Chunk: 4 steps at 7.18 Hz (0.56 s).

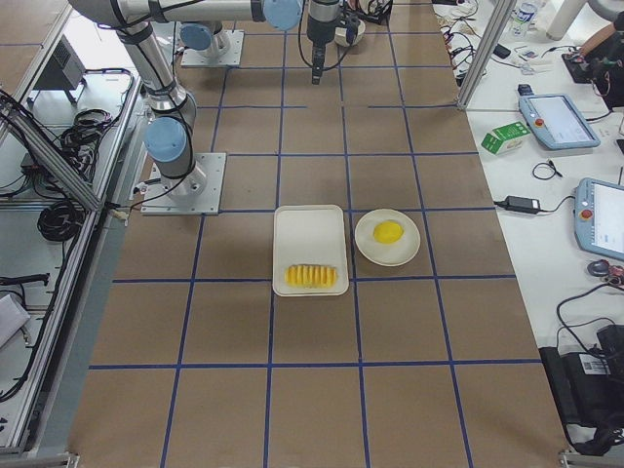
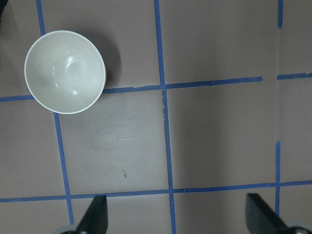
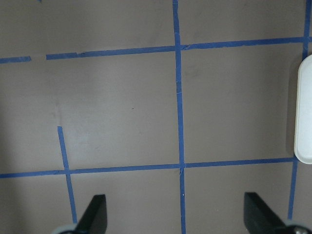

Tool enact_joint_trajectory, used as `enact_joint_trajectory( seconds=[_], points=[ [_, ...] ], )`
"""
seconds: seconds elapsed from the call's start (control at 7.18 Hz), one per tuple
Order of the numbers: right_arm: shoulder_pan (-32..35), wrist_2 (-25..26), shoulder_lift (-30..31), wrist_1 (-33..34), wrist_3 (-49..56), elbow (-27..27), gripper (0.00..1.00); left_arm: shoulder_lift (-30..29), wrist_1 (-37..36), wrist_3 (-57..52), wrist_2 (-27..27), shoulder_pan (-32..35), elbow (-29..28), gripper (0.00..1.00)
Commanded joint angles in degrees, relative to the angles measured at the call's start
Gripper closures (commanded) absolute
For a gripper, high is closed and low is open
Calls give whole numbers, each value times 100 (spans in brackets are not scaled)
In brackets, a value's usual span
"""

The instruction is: Place bowl and put lemon in it

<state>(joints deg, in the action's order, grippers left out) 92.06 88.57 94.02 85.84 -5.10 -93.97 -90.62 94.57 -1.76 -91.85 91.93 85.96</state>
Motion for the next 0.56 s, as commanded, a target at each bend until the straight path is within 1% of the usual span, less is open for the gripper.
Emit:
enact_joint_trajectory(
  seconds=[0.0,0.28,0.42],
  points=[
    [-38,2,72,-23,0,-16,0,0,0,0,0,0,0,0],
    [-179,-24,63,3,0,-16,0,0,0,0,0,0,0,0],
    [-414,-50,-6,82,61,-25,0,0,0,-17,0,0,0,0]
  ],
)
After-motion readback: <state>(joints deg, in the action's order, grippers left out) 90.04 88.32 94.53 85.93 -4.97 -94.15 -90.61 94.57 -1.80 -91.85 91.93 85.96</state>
